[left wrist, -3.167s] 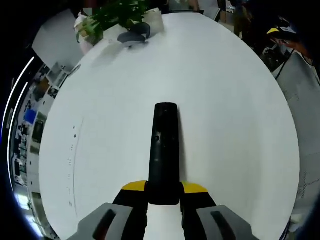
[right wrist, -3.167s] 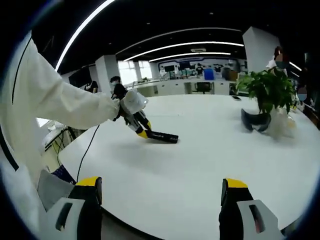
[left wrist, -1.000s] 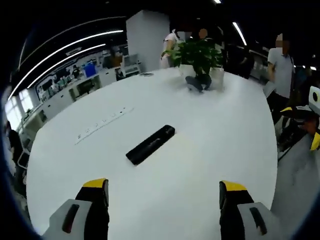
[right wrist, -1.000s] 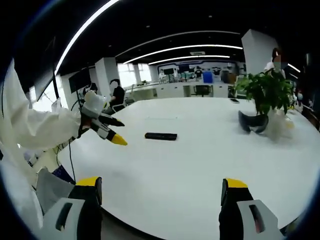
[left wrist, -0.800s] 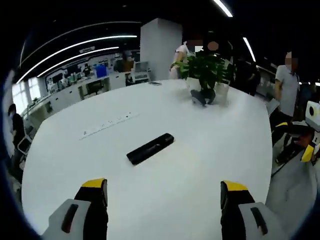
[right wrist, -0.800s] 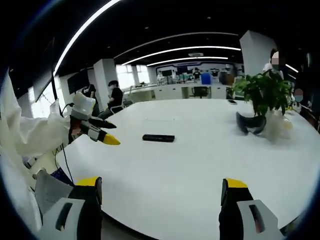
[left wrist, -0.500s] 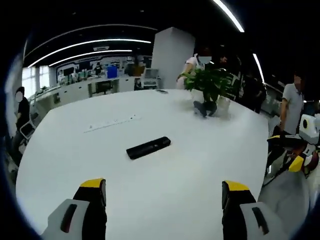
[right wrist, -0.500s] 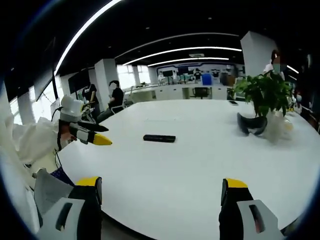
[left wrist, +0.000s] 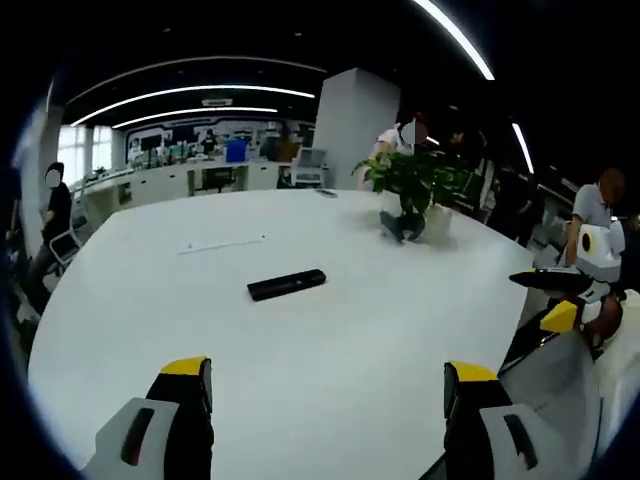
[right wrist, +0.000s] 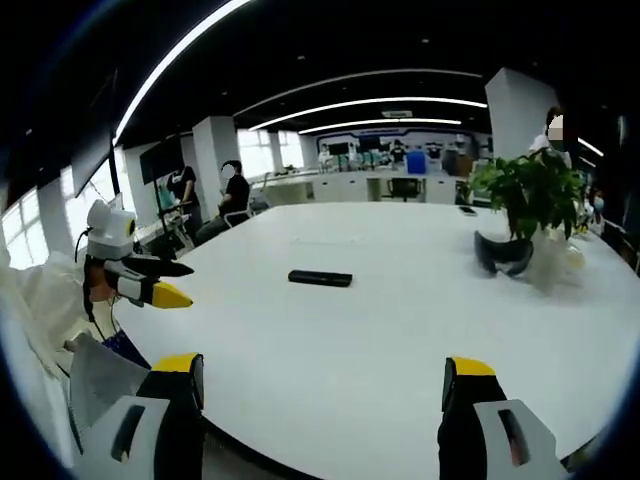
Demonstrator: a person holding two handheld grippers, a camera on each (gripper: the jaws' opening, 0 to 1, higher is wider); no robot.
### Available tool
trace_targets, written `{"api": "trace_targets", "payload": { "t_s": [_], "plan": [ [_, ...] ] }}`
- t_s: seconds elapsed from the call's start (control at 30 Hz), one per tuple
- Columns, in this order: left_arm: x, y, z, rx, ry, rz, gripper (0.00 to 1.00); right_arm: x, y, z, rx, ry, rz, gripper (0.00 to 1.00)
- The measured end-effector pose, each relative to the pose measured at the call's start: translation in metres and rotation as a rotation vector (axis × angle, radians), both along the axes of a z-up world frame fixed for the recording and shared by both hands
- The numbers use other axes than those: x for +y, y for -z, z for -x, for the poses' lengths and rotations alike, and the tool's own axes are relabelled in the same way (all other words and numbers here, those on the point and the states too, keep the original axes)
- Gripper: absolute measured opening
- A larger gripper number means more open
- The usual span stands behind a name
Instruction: Press the specified remote control buttons in sequence, fully releasing each button before pressing the next.
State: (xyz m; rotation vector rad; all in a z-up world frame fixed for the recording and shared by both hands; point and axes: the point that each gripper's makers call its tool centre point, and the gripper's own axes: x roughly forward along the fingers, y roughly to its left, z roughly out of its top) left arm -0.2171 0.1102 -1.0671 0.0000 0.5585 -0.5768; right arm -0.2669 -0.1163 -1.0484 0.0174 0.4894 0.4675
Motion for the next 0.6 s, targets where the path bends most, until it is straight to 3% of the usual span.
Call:
{"api": "trace_targets", "payload": {
  "t_s": [0.23, 0.33, 0.6],
  "plan": [
    [-0.003, -0.006, 0.021, -0.001, -0.015, 0.053, 1.00, 0.004, -0.002, -0.004, 0.001, -0.018, 0.002, 0.99],
    [-0.004, -0.011, 0.028, -0.027, -0.020, 0.067, 1.00, 0.006, -0.005, -0.006, -0.015, -0.022, 0.009, 0.99],
    [0.004, -0.021, 0.029, -0.081, -0.050, 0.063, 1.00, 0.011, -0.006, -0.006, -0.025, -0.027, 0.011, 0.99]
  ]
}}
